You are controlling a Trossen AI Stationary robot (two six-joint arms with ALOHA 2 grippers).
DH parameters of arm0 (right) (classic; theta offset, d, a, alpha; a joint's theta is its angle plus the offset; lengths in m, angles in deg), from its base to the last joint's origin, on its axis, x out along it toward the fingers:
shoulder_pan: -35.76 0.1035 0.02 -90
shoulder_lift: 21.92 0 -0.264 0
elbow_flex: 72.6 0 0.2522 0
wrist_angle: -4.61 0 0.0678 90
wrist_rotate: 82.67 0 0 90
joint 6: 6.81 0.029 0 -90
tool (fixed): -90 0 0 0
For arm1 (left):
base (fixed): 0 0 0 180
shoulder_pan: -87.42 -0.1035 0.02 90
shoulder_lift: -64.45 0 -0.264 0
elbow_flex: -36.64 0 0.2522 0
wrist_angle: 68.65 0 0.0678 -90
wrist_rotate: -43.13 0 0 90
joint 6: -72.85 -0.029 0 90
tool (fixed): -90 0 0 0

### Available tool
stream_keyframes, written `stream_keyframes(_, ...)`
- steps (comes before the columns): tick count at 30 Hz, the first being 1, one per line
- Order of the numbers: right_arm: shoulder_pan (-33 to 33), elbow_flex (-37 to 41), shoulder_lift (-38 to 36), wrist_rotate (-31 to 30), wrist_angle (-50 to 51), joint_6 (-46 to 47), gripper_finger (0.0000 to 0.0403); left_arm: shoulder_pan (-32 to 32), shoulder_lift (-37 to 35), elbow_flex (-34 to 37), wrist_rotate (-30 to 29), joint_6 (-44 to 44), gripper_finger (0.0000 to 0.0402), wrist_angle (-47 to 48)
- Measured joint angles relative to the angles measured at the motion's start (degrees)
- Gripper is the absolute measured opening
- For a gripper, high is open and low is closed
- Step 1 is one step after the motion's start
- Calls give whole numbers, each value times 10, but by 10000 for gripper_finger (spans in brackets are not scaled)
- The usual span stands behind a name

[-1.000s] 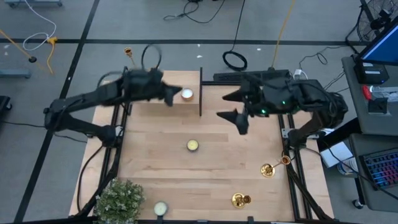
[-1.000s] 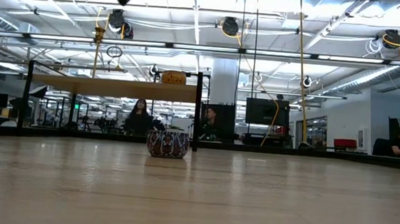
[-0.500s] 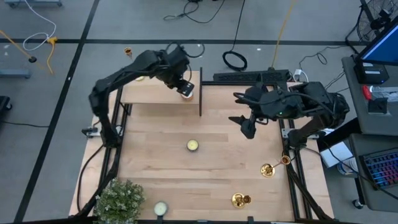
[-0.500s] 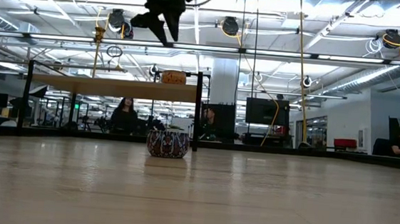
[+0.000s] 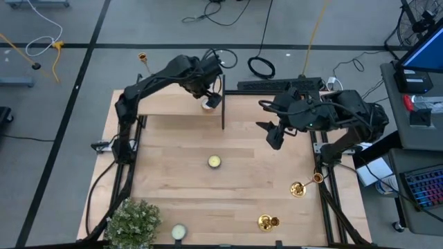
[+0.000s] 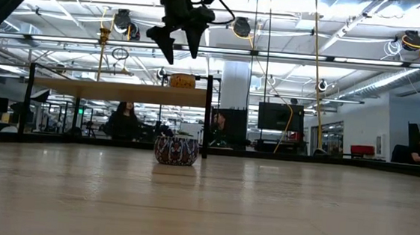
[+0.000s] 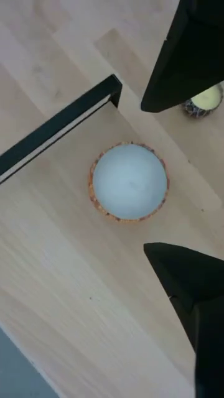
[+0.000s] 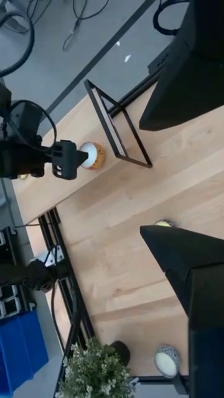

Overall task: Pick & Place candle stick holders
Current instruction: Put the orange scented candle on the shelf

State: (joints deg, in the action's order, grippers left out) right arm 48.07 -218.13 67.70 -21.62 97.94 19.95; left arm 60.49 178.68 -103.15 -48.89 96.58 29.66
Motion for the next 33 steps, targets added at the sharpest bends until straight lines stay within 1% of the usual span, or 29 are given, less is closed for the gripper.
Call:
stream_keyframes(7,0,0,0,1,0,7,238,1,-1,-1,-1,9,343,-6)
stream_keyframes(15,0,0,0,2,0,4,244,11,31,-1,8,25,358,11)
stream_keyframes(16,0,0,0,2,0,4,243,15,36,-1,-2,25,360,11)
stream_keyframes(19,0,2,0,2,-1,7,241,25,41,-1,-60,22,362,9)
stream_keyframes(20,0,4,0,2,-2,9,240,26,40,-1,-65,22,362,7)
stream_keyframes(27,0,32,0,3,-14,15,240,7,39,-1,-21,23,363,20)
stream_keyframes(33,0,53,1,6,-22,24,238,5,39,-1,-11,23,363,19)
